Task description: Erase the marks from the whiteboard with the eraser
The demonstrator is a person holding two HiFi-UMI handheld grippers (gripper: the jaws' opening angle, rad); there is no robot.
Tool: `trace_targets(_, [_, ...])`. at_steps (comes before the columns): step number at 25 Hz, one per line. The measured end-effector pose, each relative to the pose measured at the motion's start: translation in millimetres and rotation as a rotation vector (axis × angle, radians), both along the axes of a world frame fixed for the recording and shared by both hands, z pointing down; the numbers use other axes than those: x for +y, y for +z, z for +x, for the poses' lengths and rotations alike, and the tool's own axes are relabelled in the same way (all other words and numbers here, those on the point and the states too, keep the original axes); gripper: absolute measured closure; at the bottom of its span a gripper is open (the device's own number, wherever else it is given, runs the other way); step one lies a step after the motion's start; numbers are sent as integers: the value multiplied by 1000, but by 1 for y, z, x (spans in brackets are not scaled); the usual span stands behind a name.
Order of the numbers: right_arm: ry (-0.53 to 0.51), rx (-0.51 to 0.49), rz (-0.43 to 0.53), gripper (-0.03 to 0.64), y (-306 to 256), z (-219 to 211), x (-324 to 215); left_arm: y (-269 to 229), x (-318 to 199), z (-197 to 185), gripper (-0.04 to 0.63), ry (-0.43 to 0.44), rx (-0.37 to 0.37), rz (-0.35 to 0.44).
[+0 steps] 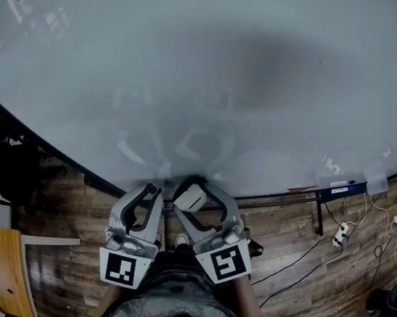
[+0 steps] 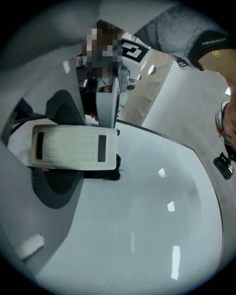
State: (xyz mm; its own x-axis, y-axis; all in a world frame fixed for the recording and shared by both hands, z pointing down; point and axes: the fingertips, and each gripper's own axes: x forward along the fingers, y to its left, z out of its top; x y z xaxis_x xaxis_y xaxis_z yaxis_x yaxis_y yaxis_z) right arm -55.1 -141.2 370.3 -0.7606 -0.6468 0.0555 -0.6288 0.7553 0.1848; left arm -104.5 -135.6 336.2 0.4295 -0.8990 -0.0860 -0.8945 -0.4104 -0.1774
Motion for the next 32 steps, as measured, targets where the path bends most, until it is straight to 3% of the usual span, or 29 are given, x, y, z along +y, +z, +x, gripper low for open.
trace_targets(8, [82,55,-35,357,13,40,-9,2,-4,16,523,22,15,-23])
trace_targets(12, [83,47,-55,356,12,35,-8,5,0,15,523,23,25,-40])
trace_targets(18, [-12,53,-47,356,10,12,-3,14,3,17,523,-31,23,-66])
trace_targets(26, [-183,-12,-27,356,-4,-49,10,15,20,-41,523,-212,28,-59])
trace_targets(32, [-215,-2,-8,356,-9,-69,15,19,32,-63,523,-281,44,-83])
